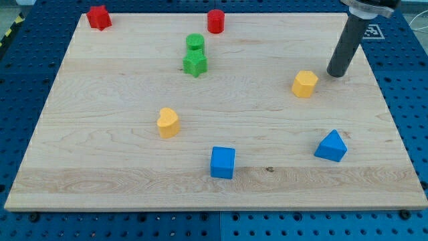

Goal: Move your arm to the yellow hexagon

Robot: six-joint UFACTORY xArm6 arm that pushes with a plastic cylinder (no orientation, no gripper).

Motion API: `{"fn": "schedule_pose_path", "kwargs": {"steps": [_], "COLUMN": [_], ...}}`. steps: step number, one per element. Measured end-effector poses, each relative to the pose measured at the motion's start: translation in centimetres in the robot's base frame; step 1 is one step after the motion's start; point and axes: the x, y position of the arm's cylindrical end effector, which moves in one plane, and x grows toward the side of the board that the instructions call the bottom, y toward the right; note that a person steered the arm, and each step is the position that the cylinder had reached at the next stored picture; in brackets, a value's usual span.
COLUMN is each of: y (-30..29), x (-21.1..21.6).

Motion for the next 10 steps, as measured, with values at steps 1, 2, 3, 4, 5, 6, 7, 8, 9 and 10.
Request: {"fn": "schedule_pose_path", "kwargs": {"steps": [1, 2, 3, 4, 5, 6, 7, 8, 9, 10], "y": [-1.3, -1.8, -1.8, -0.2, 0.5, 0.5, 0.5, 0.7, 0.4, -0.8], "x": [0.1, 0.1, 0.2, 0.6, 0.6, 0.7, 2.1, 3.3, 3.4, 3.4]}}
